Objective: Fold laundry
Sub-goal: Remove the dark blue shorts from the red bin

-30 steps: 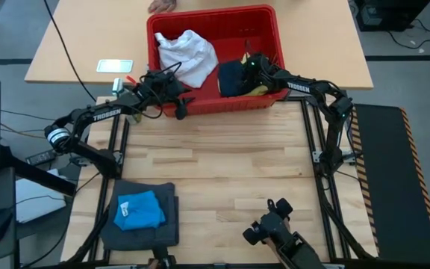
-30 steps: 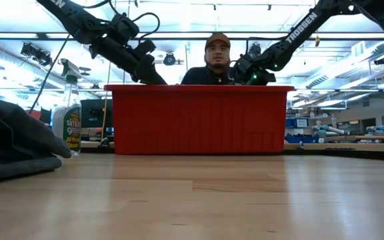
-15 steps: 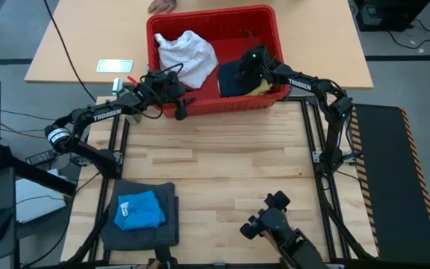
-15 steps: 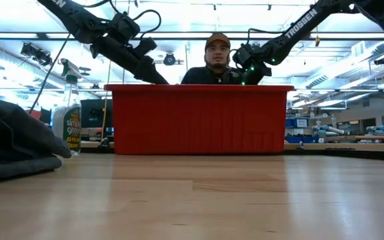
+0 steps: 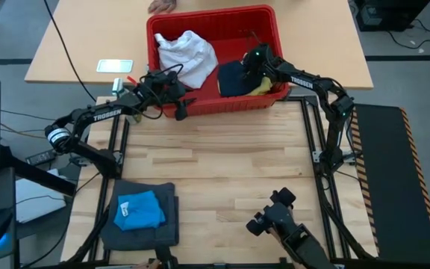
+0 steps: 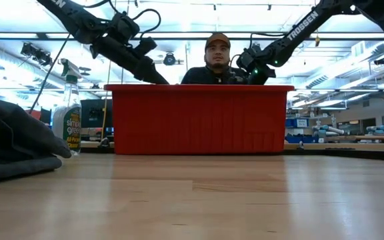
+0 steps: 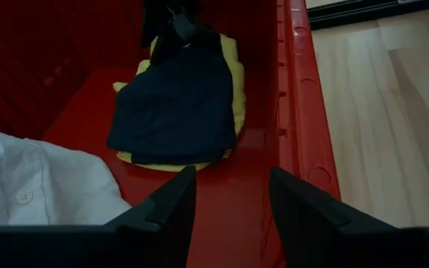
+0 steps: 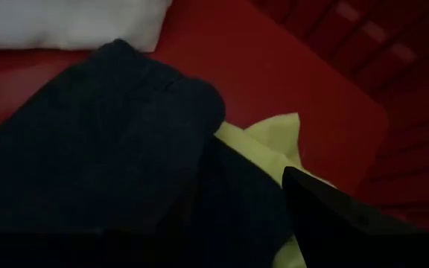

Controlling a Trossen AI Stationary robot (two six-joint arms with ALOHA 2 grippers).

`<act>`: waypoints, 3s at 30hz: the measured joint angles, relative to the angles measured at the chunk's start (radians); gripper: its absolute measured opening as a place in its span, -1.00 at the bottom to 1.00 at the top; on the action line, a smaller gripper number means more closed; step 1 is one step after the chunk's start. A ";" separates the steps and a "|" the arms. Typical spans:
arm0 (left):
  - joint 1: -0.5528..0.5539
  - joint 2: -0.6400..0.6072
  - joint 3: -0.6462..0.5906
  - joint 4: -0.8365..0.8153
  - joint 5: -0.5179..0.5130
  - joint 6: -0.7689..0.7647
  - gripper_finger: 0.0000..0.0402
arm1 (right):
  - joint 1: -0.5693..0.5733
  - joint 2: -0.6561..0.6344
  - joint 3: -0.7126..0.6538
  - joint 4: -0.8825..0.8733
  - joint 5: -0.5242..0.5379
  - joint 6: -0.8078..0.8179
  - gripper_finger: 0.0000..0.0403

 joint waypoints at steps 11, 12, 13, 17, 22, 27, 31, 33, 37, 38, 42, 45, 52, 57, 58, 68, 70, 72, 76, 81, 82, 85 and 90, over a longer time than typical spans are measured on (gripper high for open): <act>0.001 0.000 -0.001 0.036 0.001 0.000 -0.14 | -0.001 0.034 0.019 -0.101 -0.126 -0.001 0.04; 0.003 0.000 -0.001 0.036 0.000 0.000 -0.14 | -0.001 0.043 0.019 -0.117 -0.131 -0.001 0.04; 0.003 0.000 0.000 0.035 0.001 -0.002 -0.14 | 0.000 0.053 0.019 -0.135 -0.132 -0.001 0.04; 0.003 0.000 0.001 0.030 0.001 -0.010 -0.14 | -0.004 0.079 0.019 -0.184 -0.134 0.004 0.04; 0.002 0.000 0.002 0.024 0.000 -0.025 -0.14 | -0.009 0.098 0.020 -0.304 -0.132 0.035 0.04; 0.003 0.001 0.000 0.041 -0.002 -0.037 -0.14 | -0.006 0.082 0.021 -0.441 -0.126 0.080 0.01; 0.005 0.002 -0.001 0.053 -0.008 -0.054 -0.14 | -0.001 0.081 0.019 -0.483 -0.122 0.090 -0.03; 0.005 0.002 -0.001 0.053 -0.010 -0.059 -0.14 | -0.001 0.081 0.015 -0.476 -0.121 0.084 -0.05; 0.004 0.002 -0.001 0.055 -0.010 -0.066 -0.14 | -0.009 0.081 0.013 -0.437 -0.121 0.079 -0.07; 0.004 0.002 -0.001 0.054 -0.010 -0.068 -0.14 | -0.013 0.081 0.013 -0.422 -0.121 0.078 -0.07; 0.004 0.001 0.000 0.050 -0.007 -0.072 -0.14 | -0.022 0.081 0.011 -0.407 -0.122 0.077 -0.07; 0.005 0.000 0.001 0.034 -0.005 -0.073 -0.14 | -0.029 0.081 -0.013 -0.391 -0.128 0.074 -0.07; 0.004 0.000 0.002 0.031 -0.004 -0.080 -0.14 | -0.035 0.074 -0.071 -0.365 -0.138 0.049 -0.07; 0.004 0.000 0.002 0.029 -0.004 -0.083 -0.14 | -0.038 0.076 -0.074 -0.348 -0.181 0.052 -0.09; 0.004 0.000 0.002 0.029 -0.004 -0.082 -0.14 | -0.039 0.076 -0.075 -0.339 -0.190 0.053 -0.10; 0.023 0.001 -0.001 0.065 -0.007 -0.084 -0.14 | -0.041 0.080 -0.077 -0.329 -0.310 0.059 -0.80; 0.028 0.001 -0.001 0.070 -0.028 -0.105 -0.14 | -0.041 0.080 -0.077 -0.323 -0.299 0.043 -0.92; 0.027 0.001 -0.001 0.077 -0.075 -0.135 -0.14 | -0.040 0.074 -0.072 -0.323 -0.289 0.045 -0.92; 0.027 0.000 0.011 0.084 -0.155 -0.183 -0.14 | -0.020 0.012 -0.072 -0.317 -0.282 0.049 -0.94; 0.027 0.001 0.015 0.073 -0.173 -0.202 -0.14 | 0.049 -0.139 -0.072 -0.294 -0.239 0.047 -0.94; 0.027 0.001 0.015 0.076 -0.172 -0.208 -0.14 | 0.064 -0.170 -0.072 -0.295 -0.225 0.047 -0.94; 0.024 0.001 0.015 0.074 -0.173 -0.210 -0.14 | 0.111 -0.277 -0.071 -0.298 -0.183 0.048 -0.94; 0.007 -0.024 0.015 0.127 -0.175 -0.182 -0.14 | 0.196 -0.443 -0.070 -0.303 -0.079 0.041 -0.94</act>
